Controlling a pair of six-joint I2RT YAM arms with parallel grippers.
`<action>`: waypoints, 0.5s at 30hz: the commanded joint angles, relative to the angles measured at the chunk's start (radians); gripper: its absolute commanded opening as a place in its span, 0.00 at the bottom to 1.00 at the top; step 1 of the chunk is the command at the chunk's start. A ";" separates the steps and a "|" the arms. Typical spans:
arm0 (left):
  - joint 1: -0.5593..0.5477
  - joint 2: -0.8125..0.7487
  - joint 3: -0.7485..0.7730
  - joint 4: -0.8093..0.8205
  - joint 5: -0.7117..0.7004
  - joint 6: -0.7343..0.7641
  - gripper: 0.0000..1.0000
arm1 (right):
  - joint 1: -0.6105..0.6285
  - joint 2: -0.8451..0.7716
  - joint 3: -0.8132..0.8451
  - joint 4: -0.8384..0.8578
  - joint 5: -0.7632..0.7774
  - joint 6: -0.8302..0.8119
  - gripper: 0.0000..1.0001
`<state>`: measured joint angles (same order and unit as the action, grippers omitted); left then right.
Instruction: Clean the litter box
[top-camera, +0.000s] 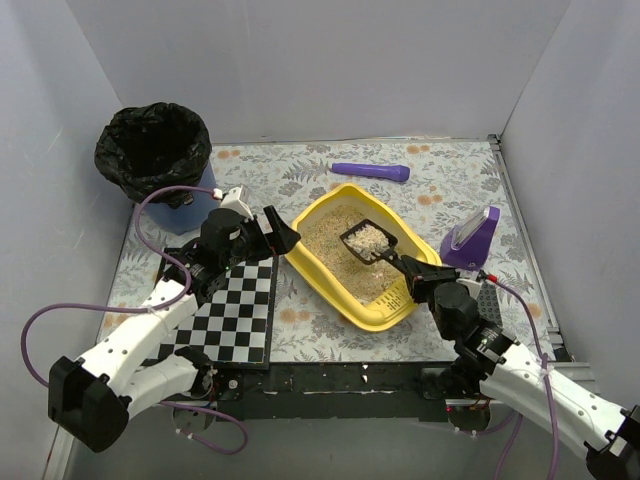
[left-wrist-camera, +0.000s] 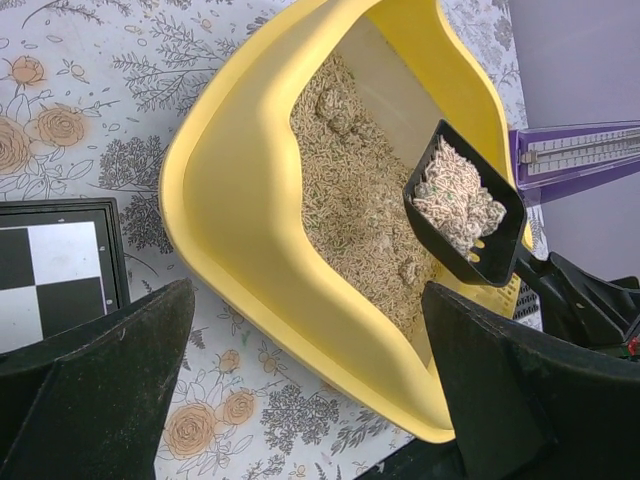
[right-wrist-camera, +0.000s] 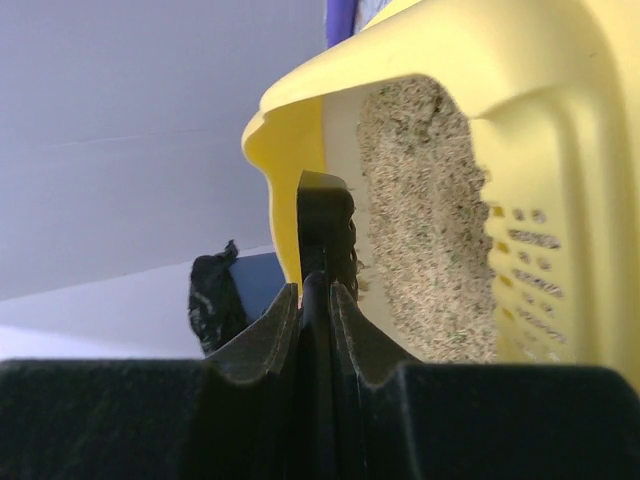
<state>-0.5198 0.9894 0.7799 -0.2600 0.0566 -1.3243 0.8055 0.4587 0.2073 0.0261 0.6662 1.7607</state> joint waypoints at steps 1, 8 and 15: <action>-0.005 0.012 0.033 -0.027 -0.015 0.002 0.98 | 0.001 0.004 0.054 -0.038 0.063 -0.015 0.01; -0.006 -0.015 0.029 -0.025 -0.021 0.004 0.98 | 0.001 0.078 0.092 -0.103 0.072 0.024 0.01; -0.008 -0.023 0.018 -0.004 -0.006 0.007 0.98 | 0.001 0.061 -0.026 0.298 0.035 -0.162 0.01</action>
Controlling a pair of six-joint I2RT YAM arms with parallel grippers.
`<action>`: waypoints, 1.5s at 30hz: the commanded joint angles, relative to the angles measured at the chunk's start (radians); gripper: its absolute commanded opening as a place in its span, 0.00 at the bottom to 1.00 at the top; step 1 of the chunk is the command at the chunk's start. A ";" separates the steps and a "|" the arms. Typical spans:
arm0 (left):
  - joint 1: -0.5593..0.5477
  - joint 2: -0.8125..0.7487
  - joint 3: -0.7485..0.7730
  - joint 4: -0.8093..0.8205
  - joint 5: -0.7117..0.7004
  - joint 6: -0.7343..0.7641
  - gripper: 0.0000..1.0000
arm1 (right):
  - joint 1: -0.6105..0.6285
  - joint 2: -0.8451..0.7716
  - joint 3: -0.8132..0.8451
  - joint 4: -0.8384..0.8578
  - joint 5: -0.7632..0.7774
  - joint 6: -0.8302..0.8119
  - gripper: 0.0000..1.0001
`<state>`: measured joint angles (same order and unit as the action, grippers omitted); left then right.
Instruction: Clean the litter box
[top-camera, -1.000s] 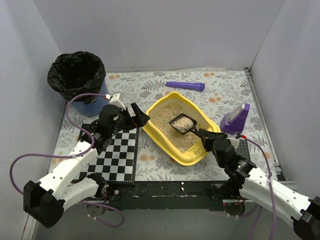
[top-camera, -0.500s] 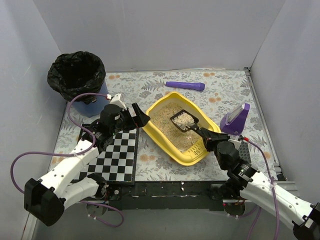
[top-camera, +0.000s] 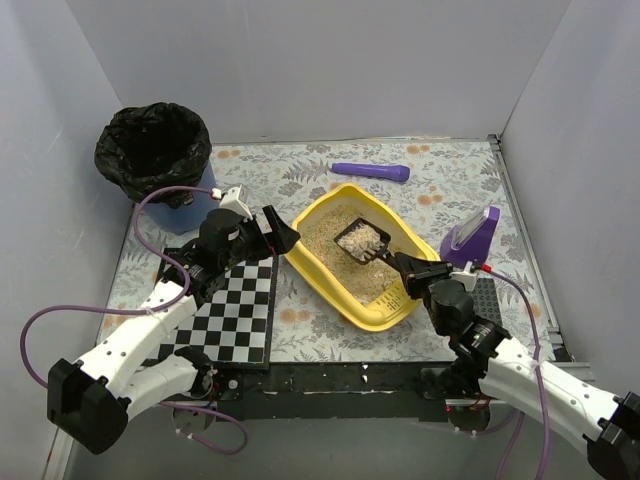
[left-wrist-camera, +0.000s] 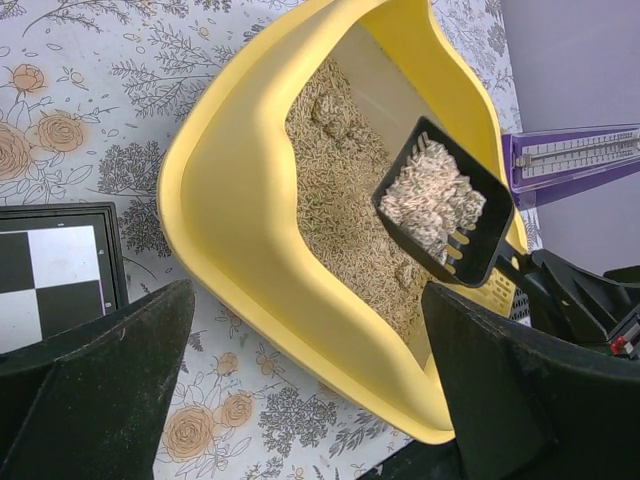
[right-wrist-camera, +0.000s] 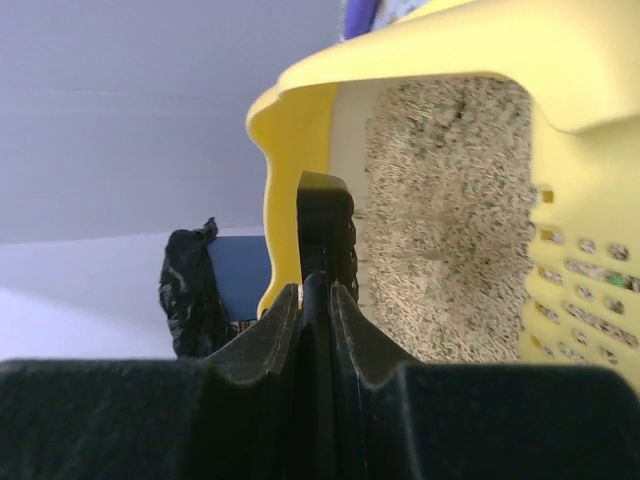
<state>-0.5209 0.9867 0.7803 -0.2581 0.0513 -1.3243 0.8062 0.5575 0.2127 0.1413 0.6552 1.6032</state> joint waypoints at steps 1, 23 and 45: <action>-0.007 -0.022 0.013 0.005 -0.001 0.005 0.98 | 0.001 -0.028 -0.067 0.359 0.005 -0.108 0.01; -0.007 -0.037 -0.013 0.046 -0.013 -0.012 0.98 | 0.001 -0.013 -0.045 0.301 -0.009 -0.056 0.01; -0.014 -0.019 0.013 0.007 -0.030 -0.010 0.98 | -0.018 0.085 -0.102 0.665 -0.133 -0.295 0.01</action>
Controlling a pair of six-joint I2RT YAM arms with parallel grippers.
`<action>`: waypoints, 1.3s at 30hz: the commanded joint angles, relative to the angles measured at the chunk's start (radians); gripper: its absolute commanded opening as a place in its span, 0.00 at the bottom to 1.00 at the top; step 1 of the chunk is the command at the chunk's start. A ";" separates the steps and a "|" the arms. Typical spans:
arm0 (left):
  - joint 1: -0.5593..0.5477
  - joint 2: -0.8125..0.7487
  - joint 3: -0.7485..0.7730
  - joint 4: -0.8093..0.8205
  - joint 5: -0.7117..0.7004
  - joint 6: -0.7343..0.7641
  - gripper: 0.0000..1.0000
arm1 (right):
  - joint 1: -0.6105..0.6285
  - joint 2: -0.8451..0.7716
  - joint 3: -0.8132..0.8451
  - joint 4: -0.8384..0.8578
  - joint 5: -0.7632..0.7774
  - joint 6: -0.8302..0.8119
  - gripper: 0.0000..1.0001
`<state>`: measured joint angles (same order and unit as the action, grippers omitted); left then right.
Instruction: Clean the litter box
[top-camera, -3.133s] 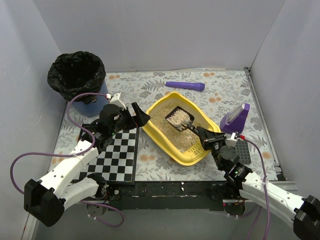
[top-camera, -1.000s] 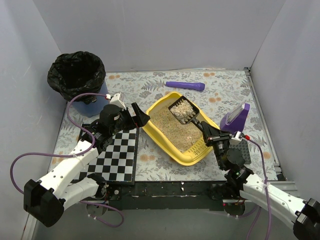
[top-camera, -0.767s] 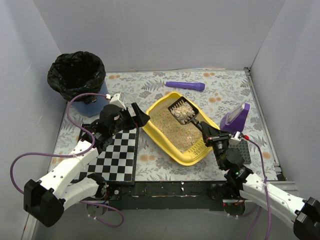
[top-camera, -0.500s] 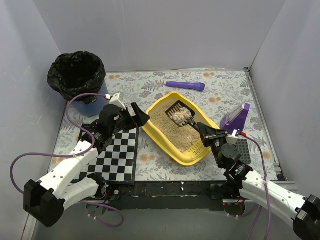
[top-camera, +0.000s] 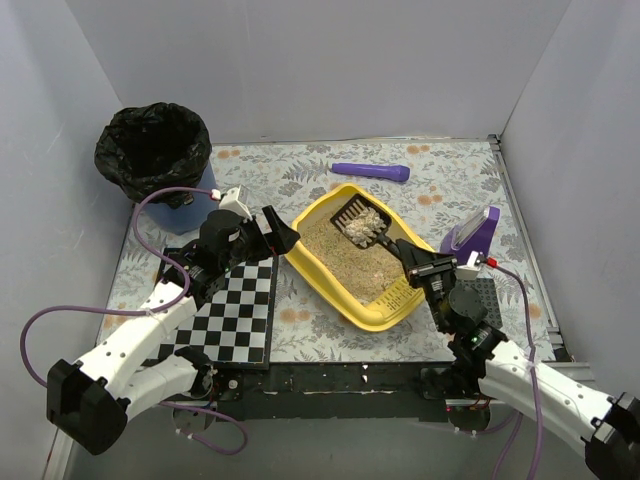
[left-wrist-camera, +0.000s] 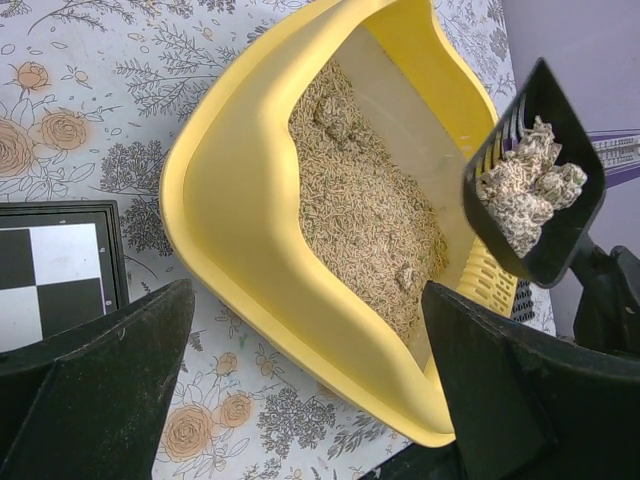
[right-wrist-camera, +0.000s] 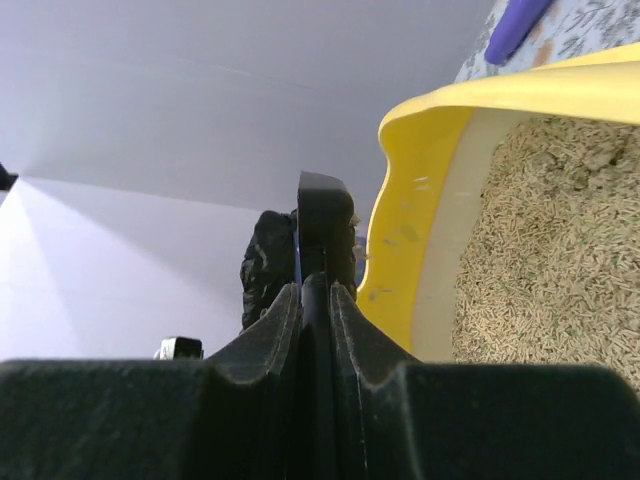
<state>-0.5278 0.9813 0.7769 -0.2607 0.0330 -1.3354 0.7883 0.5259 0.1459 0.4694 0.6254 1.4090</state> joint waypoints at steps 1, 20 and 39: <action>-0.008 -0.007 0.024 0.000 -0.007 0.005 0.98 | 0.000 0.124 -0.010 0.275 -0.081 -0.052 0.01; -0.012 -0.003 0.027 -0.020 -0.033 0.010 0.98 | 0.002 -0.054 -0.007 -0.007 0.037 0.010 0.01; -0.014 -0.023 0.015 -0.009 -0.041 0.008 0.98 | 0.002 -0.053 0.100 -0.292 0.112 0.114 0.01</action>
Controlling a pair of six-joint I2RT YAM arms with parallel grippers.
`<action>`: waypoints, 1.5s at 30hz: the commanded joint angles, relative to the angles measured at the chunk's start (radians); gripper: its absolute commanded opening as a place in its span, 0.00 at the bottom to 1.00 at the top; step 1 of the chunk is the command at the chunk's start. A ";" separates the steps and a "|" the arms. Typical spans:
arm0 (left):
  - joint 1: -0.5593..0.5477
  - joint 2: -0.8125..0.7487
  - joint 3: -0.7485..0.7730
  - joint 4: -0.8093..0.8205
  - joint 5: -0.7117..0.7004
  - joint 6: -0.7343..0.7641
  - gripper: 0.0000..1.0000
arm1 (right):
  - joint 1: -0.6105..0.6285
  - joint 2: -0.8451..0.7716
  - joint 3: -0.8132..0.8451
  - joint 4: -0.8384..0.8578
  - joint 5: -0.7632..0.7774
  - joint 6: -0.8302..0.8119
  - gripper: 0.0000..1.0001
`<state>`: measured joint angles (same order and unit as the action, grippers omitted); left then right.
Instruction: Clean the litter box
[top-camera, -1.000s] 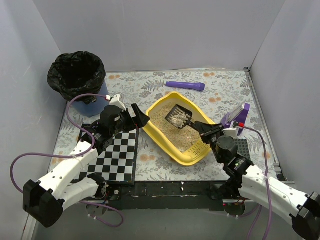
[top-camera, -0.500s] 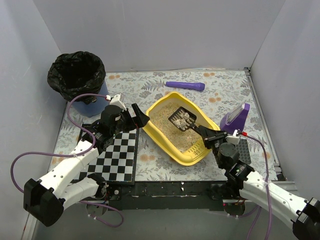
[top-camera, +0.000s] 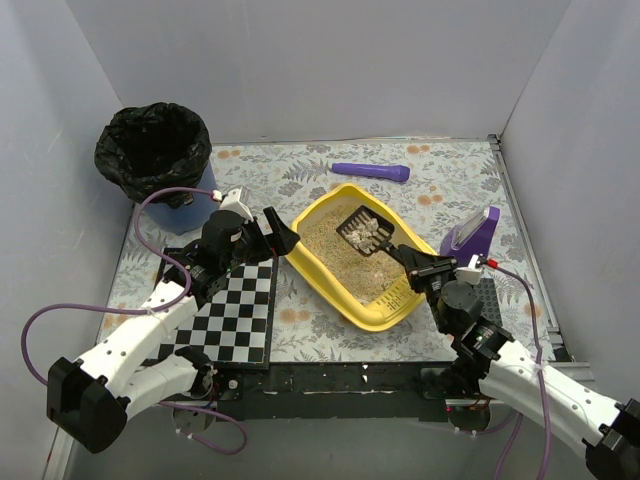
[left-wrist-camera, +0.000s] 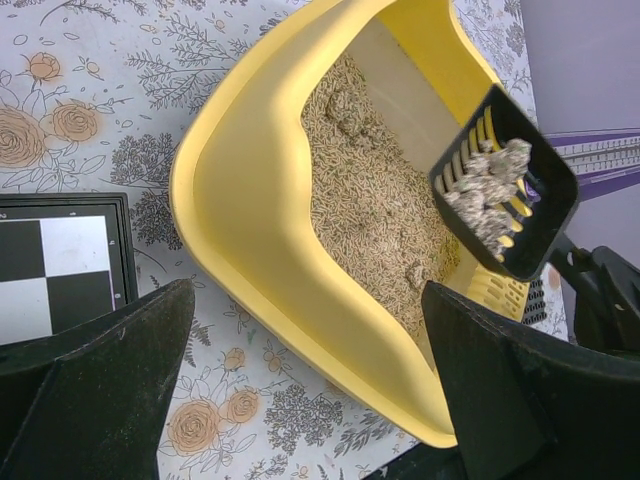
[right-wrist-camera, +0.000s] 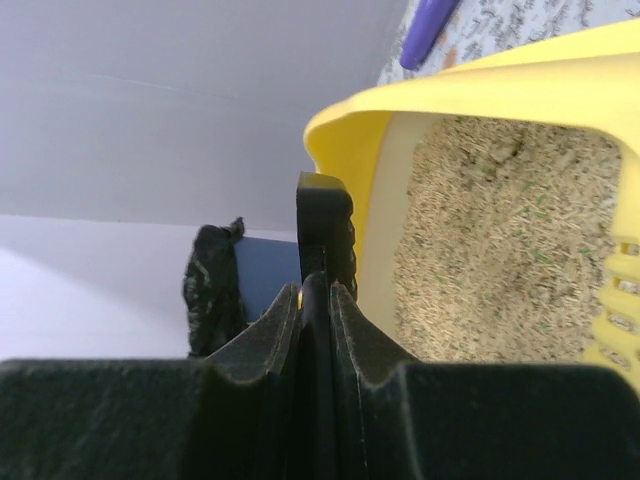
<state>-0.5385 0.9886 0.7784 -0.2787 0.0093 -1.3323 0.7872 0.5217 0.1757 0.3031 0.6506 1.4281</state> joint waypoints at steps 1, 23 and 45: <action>-0.003 -0.034 0.006 0.024 -0.017 0.002 0.98 | 0.003 -0.048 0.029 -0.014 0.052 0.059 0.01; -0.006 0.001 0.019 0.012 0.017 0.007 0.98 | 0.003 0.029 -0.010 0.148 -0.009 -0.009 0.01; -0.023 -0.011 0.027 -0.021 -0.034 0.015 0.98 | 0.003 -0.027 0.070 -0.197 0.126 0.126 0.01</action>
<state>-0.5529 1.0061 0.7799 -0.2813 0.0067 -1.3304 0.7898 0.5613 0.1833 0.3309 0.6498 1.3697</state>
